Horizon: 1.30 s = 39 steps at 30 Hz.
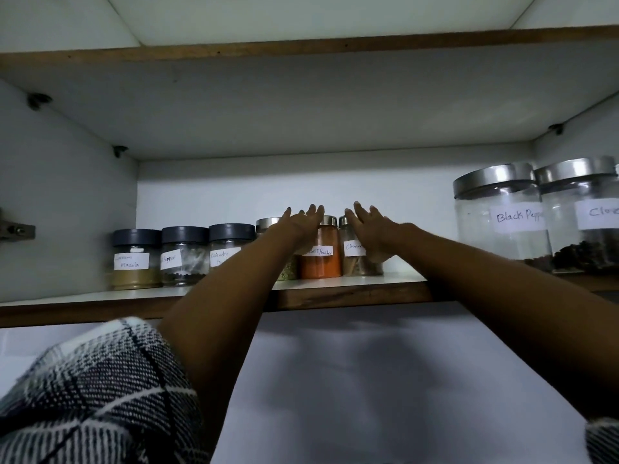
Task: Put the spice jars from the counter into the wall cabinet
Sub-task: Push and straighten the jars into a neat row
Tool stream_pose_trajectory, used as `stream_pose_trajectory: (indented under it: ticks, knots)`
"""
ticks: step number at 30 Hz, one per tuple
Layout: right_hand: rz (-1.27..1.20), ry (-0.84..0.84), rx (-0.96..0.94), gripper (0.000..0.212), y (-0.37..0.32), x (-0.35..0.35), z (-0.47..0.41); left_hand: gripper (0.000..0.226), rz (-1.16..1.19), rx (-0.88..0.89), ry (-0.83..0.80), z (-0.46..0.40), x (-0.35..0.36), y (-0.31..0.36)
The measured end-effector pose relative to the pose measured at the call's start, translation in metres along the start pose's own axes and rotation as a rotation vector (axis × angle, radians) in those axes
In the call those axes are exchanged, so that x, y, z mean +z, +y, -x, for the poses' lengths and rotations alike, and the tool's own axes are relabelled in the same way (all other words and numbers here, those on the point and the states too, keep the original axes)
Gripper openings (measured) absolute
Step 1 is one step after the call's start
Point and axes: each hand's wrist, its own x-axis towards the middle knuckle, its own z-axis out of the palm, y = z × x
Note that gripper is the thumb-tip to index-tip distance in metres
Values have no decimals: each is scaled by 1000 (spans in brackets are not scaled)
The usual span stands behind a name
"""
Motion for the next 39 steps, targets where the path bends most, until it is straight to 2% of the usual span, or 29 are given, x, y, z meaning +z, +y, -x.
stream_pose_trajectory:
  ticks: [5, 7, 9, 12, 15, 18, 22, 26, 35, 39]
  knots:
    - [-60, 31, 13, 90, -4, -1, 11, 83, -17, -28, 54, 11, 6, 4]
    - [-73, 80, 7, 84, -7, -6, 21, 81, 3, -14, 146, 18, 3, 6]
    - [-38, 183, -25, 67, -10, -14, 33, 72, 58, 20, 273, 25, -6, 9]
    - [198, 349, -187, 34, -18, -27, 54, 47, 107, 114, 416, 39, -27, 15]
    - [342, 426, -306, 26, -23, -38, 75, 33, 67, 184, 522, 54, -50, 25]
    - [486, 475, -432, 22, -15, -60, 106, 30, 124, 229, 569, 68, -71, 41]
    - [591, 684, -603, 12, 20, -92, 142, 26, 207, 298, 641, 77, -98, 65]
    - [648, 777, -541, 12, 59, -117, 160, 28, 237, 356, 693, 78, -115, 93]
    - [721, 696, -313, 17, 128, -134, 210, 31, 254, 445, 732, 80, -148, 166]
    - [649, 662, -190, 37, 142, -125, 220, 30, 207, 431, 756, 80, -150, 185]
